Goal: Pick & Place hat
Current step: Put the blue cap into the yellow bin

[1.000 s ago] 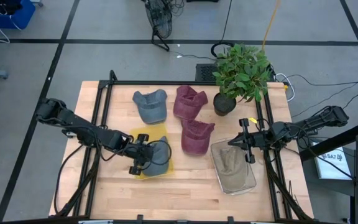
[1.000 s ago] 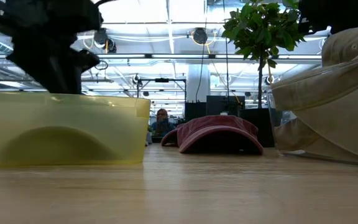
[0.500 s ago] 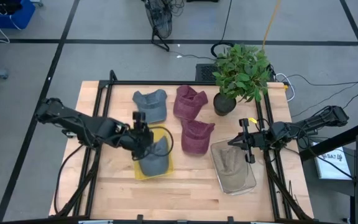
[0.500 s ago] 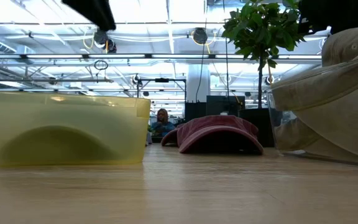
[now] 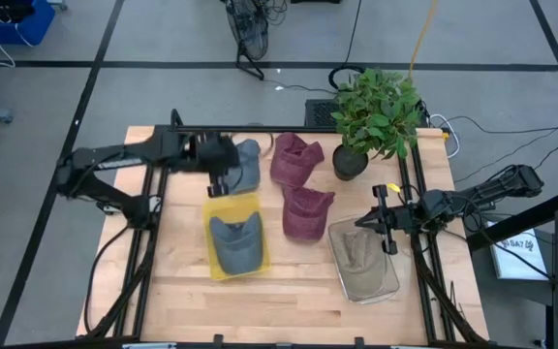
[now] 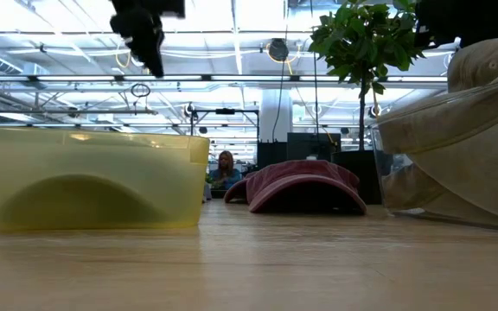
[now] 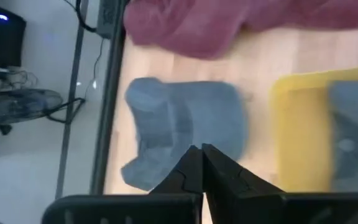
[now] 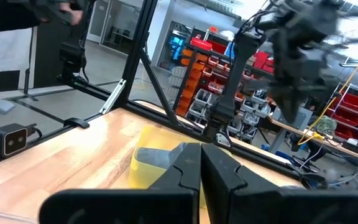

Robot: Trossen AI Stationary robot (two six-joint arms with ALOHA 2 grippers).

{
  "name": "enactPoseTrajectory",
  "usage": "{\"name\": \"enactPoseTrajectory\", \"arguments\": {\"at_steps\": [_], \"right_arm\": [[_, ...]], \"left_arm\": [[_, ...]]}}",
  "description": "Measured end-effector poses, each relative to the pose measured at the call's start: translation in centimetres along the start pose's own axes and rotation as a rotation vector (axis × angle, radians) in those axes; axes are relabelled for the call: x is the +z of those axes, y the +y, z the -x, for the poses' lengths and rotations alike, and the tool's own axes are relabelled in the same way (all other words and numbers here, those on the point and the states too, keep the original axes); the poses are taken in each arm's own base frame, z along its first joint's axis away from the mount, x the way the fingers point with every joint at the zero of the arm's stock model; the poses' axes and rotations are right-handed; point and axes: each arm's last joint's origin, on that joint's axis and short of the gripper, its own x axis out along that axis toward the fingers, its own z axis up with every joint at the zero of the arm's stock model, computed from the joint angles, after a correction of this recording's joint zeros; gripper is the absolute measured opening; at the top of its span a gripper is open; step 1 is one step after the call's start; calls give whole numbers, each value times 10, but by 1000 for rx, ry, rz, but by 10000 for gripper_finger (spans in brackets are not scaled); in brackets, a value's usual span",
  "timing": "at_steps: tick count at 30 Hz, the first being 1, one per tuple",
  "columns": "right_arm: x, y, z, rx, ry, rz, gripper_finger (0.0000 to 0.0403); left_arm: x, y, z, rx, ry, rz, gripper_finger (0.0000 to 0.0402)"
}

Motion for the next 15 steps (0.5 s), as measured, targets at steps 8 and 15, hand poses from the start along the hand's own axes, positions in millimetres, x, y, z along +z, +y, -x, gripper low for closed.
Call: {"name": "enactPoseTrajectory", "arguments": {"at_steps": [8,15], "right_arm": [[-1,0,0,4,12,22,0],[-3,1,0,11,28,81,0]], "left_arm": [[-14,39,-41,39,-29,23,6],[-20,50,-51,69,-34,70,15]]}}
